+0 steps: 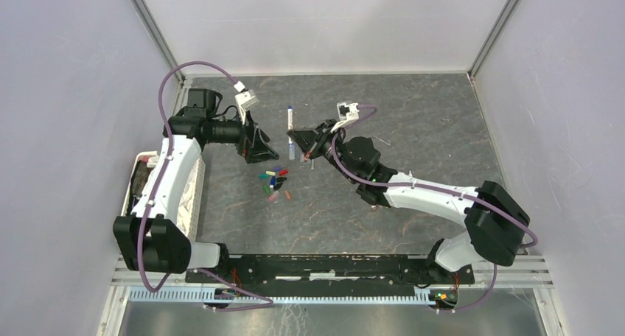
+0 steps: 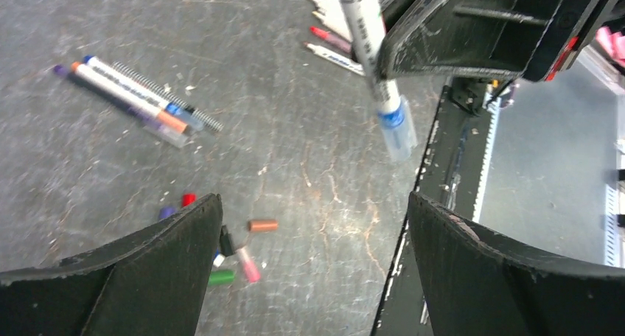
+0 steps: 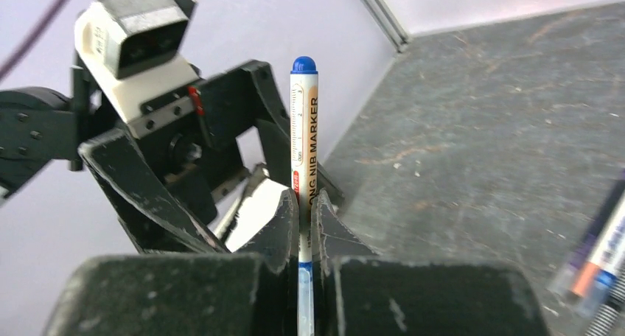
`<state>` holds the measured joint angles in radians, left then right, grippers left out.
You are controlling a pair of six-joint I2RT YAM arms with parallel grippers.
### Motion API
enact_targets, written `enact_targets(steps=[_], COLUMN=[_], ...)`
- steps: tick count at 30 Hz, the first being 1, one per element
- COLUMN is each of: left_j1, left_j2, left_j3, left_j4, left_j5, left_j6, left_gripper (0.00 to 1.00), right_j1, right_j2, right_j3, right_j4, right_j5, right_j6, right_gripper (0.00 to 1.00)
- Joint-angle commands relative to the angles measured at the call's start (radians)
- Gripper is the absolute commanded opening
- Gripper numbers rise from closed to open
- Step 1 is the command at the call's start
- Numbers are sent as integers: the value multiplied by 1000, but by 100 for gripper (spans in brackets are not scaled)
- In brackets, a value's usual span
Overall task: Open the pen caps
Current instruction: Pick up the pen from the center of the board.
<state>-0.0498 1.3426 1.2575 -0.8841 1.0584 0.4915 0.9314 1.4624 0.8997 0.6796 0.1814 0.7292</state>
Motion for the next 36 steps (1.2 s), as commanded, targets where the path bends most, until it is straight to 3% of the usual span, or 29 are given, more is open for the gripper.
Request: enact_targets(steps=[1, 6, 9, 13, 18, 20, 22, 24, 27, 30, 34, 36], left_j1=[-48, -92, -110, -122, -124, -126, -127, -127, -128, -128, -130, -137], left_j2=[-45, -70, -70, -62, -43, -42, -40, -38, -32, -20, -16, -23], left_j3=[30, -17, -20, -15, -37, -46, -54, -59, -63, -59, -60, -75], left_j4=[19, 87, 95, 94, 94, 95, 95, 95, 88, 63, 22, 8], left_j5=[90, 83, 81, 81, 76, 73, 71, 60, 10, -68, -235, -335], left_j6=[-63, -108, -104, -91, -75, -68, -61, -57, -32, 28, 179, 276], left_gripper=[100, 99, 93, 75, 45, 38, 25, 4, 2, 2, 2, 2], right_j1=[41, 70, 79, 89, 96, 97, 100, 107, 108, 104, 50, -8], right_j2=[27, 61, 78, 74, 43, 36, 30, 19, -6, -40, -111, -141], right_j3=[3, 31, 36, 28, 4, -7, -18, -33, -59, -39, 34, 53], right_j4=[241, 255, 262, 270, 261, 263, 258, 255, 253, 152, -126, -243], right_j5=[53, 60, 53, 66, 112, 126, 136, 157, 182, 163, 20, -80], right_j6=[46, 65, 91, 92, 50, 40, 28, 11, -7, -28, -60, -57], right_gripper=[0, 0, 0, 0, 0, 0, 0, 0, 1, 23, 46, 50])
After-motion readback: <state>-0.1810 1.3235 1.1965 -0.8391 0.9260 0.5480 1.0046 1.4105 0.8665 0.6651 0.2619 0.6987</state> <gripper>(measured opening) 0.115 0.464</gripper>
